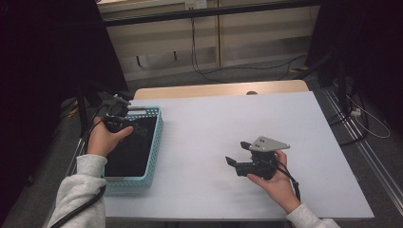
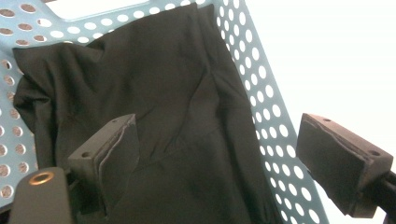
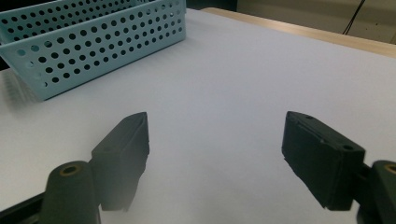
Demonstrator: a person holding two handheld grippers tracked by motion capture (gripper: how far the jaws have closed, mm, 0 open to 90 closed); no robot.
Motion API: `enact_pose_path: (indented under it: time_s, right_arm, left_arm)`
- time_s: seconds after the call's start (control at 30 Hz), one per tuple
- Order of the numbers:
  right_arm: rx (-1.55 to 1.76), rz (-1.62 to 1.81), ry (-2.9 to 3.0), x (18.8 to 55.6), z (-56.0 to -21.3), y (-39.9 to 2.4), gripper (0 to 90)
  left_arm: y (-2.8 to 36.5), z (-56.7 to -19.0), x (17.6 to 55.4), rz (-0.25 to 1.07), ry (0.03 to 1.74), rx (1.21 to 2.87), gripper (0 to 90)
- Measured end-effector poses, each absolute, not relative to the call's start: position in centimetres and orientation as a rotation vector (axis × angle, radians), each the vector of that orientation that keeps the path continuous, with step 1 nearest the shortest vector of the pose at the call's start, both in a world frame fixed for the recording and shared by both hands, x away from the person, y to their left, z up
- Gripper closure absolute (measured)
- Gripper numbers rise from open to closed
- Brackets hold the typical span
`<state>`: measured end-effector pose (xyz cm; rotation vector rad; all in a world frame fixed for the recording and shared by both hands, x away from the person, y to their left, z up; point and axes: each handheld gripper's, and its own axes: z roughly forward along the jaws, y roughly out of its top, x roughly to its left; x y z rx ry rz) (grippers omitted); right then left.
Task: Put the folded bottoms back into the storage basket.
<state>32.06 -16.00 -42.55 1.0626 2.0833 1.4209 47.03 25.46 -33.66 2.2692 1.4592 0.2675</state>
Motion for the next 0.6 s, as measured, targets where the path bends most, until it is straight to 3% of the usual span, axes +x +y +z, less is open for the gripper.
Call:
enact_pose_path:
  time_s: [0.6]
  right_arm:
    - [1.074,1.418,2.085,31.9,-42.8,-17.1,22.0]
  left_arm:
    - [24.3,-33.3,45.4,0.270,1.378,2.270,13.3]
